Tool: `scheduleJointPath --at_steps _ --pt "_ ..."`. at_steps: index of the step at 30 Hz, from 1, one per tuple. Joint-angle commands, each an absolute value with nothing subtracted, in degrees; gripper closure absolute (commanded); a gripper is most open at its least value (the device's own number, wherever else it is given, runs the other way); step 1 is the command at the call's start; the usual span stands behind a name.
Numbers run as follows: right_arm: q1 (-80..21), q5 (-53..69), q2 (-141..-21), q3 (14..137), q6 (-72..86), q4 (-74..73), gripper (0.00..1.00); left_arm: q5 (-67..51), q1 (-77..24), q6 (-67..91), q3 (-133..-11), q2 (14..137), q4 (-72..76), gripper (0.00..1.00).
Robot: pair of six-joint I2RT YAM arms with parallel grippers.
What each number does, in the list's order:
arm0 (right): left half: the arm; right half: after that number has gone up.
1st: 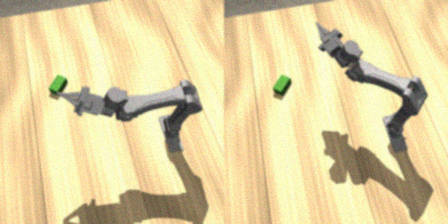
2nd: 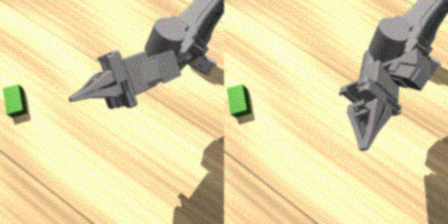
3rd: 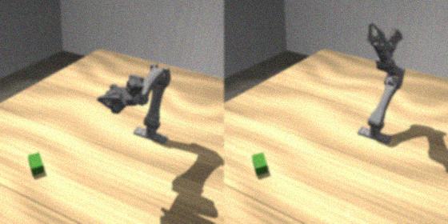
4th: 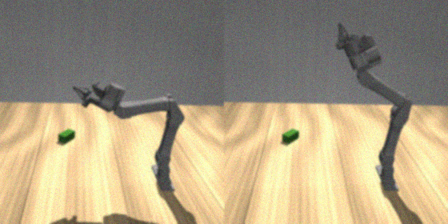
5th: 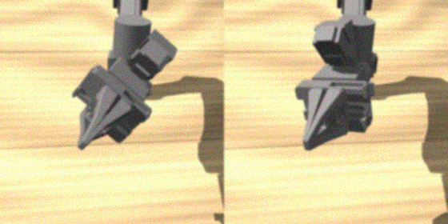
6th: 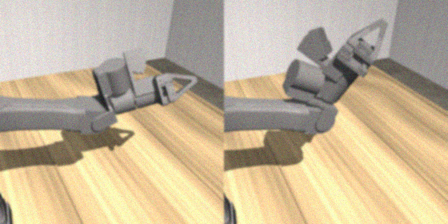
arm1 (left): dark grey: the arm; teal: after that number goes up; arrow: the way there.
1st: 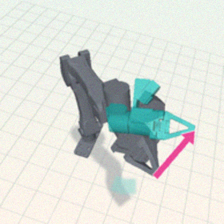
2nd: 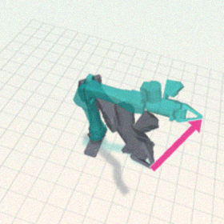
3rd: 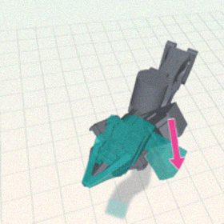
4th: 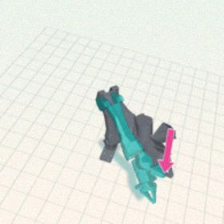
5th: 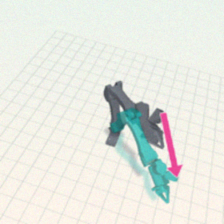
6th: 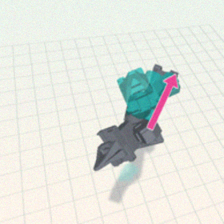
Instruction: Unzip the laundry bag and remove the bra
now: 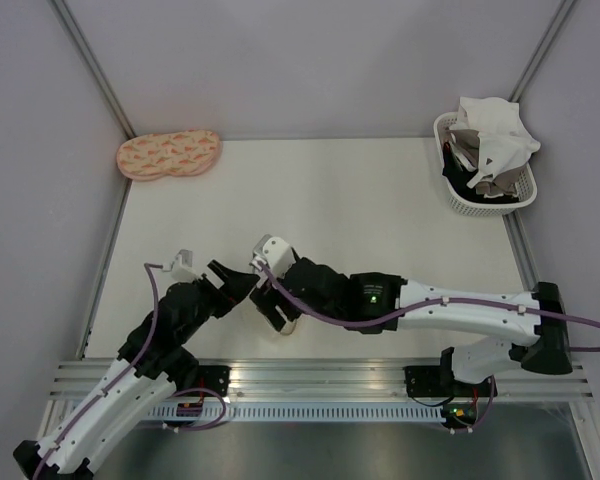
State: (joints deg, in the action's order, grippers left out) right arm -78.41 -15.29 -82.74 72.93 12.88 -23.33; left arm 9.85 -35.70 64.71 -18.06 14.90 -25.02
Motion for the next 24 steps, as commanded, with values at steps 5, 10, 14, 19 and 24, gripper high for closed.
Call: scheduleJointPath --at_steps 5,10,14,19,24 --pt "-77.43 -30.49 -73.66 70.93 17.66 -27.41 0.23 -3.07 -35.42 49.94 -21.62 28.29 -12.85 0.00" --pt "-76.38 -33.39 -71.54 69.00 19.95 -28.91 0.25 -8.17 -35.42 43.25 -26.52 43.19 -14.58 0.00" --pt "-75.06 -34.45 -69.62 67.42 21.09 -29.44 0.32 -10.11 -35.42 39.21 -29.44 51.13 -19.42 0.20" --pt "-73.48 -34.37 -67.68 65.48 21.45 -29.00 0.40 -6.60 -35.42 39.99 -28.74 50.36 -20.91 0.98" --pt "-72.42 -34.28 -66.97 65.13 21.09 -29.35 0.41 1.28 -35.33 43.06 -29.35 47.21 -21.44 0.98"
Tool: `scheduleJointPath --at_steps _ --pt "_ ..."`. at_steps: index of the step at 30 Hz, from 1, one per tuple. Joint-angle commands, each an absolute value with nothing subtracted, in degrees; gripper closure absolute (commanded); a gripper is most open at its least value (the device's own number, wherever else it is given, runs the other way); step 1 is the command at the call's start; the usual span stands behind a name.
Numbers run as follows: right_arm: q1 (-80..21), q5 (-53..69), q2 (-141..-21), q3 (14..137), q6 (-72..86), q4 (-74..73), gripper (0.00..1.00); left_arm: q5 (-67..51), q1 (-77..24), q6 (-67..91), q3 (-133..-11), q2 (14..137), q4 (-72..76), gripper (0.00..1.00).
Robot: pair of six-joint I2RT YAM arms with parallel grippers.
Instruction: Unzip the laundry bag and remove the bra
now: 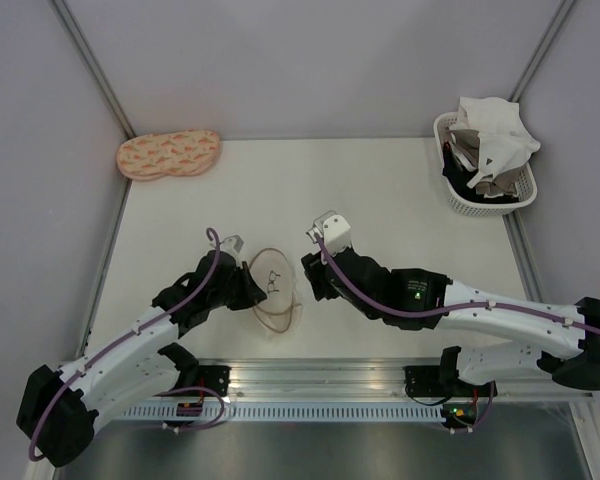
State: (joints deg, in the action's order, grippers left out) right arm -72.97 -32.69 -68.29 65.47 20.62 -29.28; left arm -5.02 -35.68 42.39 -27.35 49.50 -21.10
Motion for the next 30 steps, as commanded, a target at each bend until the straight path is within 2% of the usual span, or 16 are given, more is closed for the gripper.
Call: scheduleJointPath --at_steps 1,4,10,13,15,19,25,30 --pt "-72.25 -34.10 -66.71 65.04 21.09 -29.36 0.41 3.23 -35.25 44.63 -29.44 46.41 -21.18 0.98" --pt "-71.98 -34.01 -66.45 64.34 21.27 -29.44 0.42 7.82 -32.09 45.79 -29.71 44.13 -19.00 0.98" --pt "-71.46 -33.49 -64.87 62.32 21.97 -29.97 0.43 2.56 -15.50 41.23 -33.74 49.19 -12.40 0.98" --pt "-71.19 -33.22 -63.46 61.53 22.41 -30.06 0.43 -6.48 2.12 40.17 -35.86 55.78 -8.10 0.98" --pt "-71.02 -33.22 -62.41 60.74 22.50 -30.23 0.44 -13.25 8.67 41.56 -37.09 59.13 -5.54 0.98" --pt "-70.31 -31.82 -61.87 59.68 22.85 -29.53 0.46 -13.80 21.84 45.17 -37.18 64.32 -1.15 0.98" --pt "-70.14 -28.48 -62.49 58.45 22.94 -27.34 0.47 -16.60 32.86 48.15 -42.53 75.39 3.33 0.98" --pt "-70.05 -26.28 -63.02 58.27 23.55 -27.59 0.49 -21.88 36.30 58.16 -39.72 85.14 23.17 0.98"
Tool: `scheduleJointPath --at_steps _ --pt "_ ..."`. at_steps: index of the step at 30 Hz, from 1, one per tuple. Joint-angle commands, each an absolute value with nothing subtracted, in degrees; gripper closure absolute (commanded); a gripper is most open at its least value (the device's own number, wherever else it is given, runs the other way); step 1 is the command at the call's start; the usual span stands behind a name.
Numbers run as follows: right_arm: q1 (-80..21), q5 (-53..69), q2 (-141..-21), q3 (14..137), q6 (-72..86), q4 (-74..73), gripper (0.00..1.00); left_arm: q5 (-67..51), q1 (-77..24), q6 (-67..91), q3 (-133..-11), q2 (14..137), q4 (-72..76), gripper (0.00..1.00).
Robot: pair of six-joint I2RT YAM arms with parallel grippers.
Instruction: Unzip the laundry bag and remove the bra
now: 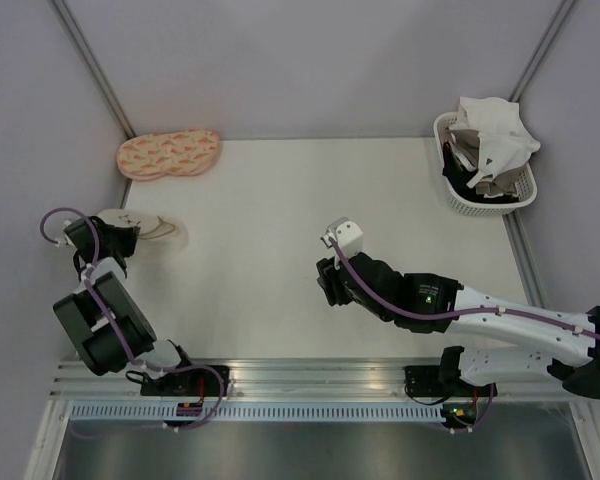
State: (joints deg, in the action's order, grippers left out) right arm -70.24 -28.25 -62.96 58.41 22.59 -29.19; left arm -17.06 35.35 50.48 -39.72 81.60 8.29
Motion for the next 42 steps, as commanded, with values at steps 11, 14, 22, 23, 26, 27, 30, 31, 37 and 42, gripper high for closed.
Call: scheduleJointPath --at_steps 11,14,22,23,26,27,30,31,37,42 --pt "-69.52 -26.54 -63.63 59.68 22.41 -30.15 0.49 -27.15 36.21 65.37 -52.56 103.08 43.03 0.96" --pt "-69.52 -26.02 -64.59 59.77 22.15 -30.23 0.49 -30.05 36.21 68.89 -52.21 105.64 50.68 0.71" --pt "-69.43 -25.93 -65.92 58.98 22.15 -28.04 0.04 -37.42 36.39 69.35 -47.56 94.77 45.28 0.00" --pt "-69.43 -26.01 -64.87 58.71 22.24 -26.99 0.02 -38.40 36.39 69.00 -46.94 90.31 44.22 0.00" --pt "-69.43 -26.71 -61.54 57.48 22.41 -24.79 0.02 -43.49 35.95 66.46 -44.83 82.56 38.18 0.00" --pt "-69.35 -27.07 -60.74 57.31 22.67 -24.61 0.02 -44.72 35.16 64.79 -45.35 77.57 34.58 0.00" --pt "-69.00 -28.47 -58.28 57.04 23.46 -25.22 0.02 -48.33 30.96 54.78 -47.63 68.34 15.95 0.00" --pt "-68.91 -29.09 -57.84 56.95 24.42 -25.40 0.02 -48.95 29.20 52.23 -48.33 66.46 8.25 0.00" --pt "-68.56 -33.75 -51.87 57.40 31.19 -30.76 0.02 -50.88 12.41 43.77 -39.12 51.27 -1.21 0.00" --pt "-68.47 -35.50 -45.27 53.89 35.94 -33.04 0.02 -54.40 2.91 44.91 -32.80 41.33 -4.22 0.00"
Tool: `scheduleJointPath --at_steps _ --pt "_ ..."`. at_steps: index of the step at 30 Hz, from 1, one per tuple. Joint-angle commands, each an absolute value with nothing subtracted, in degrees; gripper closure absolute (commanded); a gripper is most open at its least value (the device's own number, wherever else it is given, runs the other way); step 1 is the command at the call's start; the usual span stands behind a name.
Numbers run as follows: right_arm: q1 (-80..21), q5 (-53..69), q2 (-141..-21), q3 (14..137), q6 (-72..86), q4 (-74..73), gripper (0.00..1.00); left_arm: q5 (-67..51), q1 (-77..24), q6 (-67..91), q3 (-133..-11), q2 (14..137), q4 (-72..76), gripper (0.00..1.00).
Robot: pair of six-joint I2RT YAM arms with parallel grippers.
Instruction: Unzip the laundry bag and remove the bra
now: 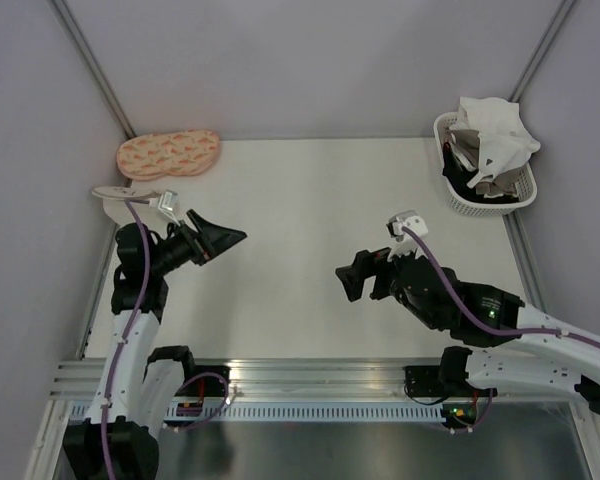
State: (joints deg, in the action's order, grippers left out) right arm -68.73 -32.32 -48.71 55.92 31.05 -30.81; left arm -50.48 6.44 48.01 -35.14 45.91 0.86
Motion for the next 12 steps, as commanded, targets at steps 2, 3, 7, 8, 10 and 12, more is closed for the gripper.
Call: scheduleJointPath --at_steps 2,3,7,8,10,12 --pt "-68.55 -36.38 -42.81 52.65 38.48 -34.18 0.02 -54.67 -1.46 46.05 -32.00 37.12 -4.57 0.00" --pt "-68.47 -36.91 -42.28 51.43 39.19 -34.62 0.02 -54.75 -2.62 46.32 -31.30 35.96 -4.83 0.00" --pt "-68.55 -37.70 -40.35 49.40 42.01 -35.77 0.02 -54.67 -7.64 44.84 -30.50 32.70 -8.51 0.00" --pt "-68.47 -38.58 -40.08 49.22 42.45 -36.47 0.02 -54.75 -8.52 44.65 -30.15 32.35 -8.79 0.00" --pt "-68.47 -40.16 -39.03 48.61 43.77 -37.18 0.02 -54.41 -10.98 44.30 -28.57 31.82 -9.14 0.00" --pt "-68.55 -43.14 -37.97 47.99 44.29 -37.53 0.02 -52.58 -13.26 43.42 -27.95 30.86 -9.93 0.00"
